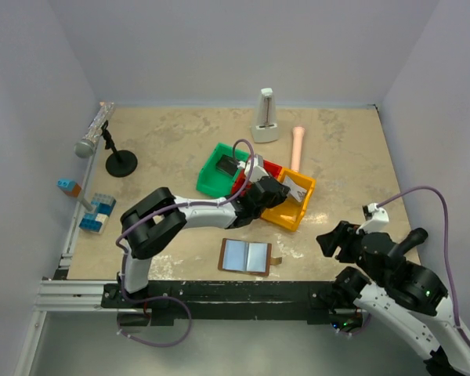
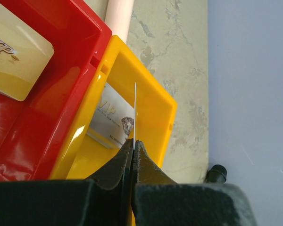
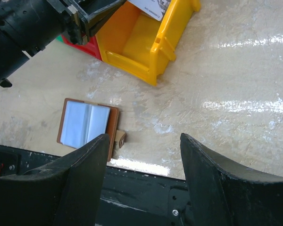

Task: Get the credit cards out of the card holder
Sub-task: Place the credit card in the storage box.

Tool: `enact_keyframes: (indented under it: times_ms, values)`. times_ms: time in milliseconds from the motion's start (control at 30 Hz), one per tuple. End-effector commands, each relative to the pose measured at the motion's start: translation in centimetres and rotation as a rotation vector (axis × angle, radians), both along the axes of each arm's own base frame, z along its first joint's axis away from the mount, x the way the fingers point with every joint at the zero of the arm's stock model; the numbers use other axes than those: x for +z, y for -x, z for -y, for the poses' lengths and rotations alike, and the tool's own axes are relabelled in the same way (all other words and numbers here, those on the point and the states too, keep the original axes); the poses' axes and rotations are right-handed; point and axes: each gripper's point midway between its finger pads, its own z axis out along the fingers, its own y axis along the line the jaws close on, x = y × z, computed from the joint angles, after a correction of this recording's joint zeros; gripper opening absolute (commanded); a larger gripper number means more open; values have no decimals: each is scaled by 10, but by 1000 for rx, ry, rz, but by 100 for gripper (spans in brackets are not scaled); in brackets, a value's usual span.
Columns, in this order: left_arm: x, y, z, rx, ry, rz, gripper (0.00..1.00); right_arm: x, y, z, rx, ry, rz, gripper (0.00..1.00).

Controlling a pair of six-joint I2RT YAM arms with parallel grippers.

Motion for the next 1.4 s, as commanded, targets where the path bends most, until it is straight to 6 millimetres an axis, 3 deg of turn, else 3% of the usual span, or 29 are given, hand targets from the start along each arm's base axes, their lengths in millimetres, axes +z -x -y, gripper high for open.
enact_keyframes:
  times_ms: [0,300,1033,1367]
  values:
    - [11,-11,6,24,-34,62,0,5,-1,-1,-5,-33,32,66]
    - [9,-20,8,32,-108,112,0,5,-1,-2,6,-34,32,66]
    - [-7,-20,20,0,-170,128,0,3,-3,-4,12,-26,33,66]
    - [-9,-19,20,-7,-173,121,11,3,-3,-4,12,-21,33,66]
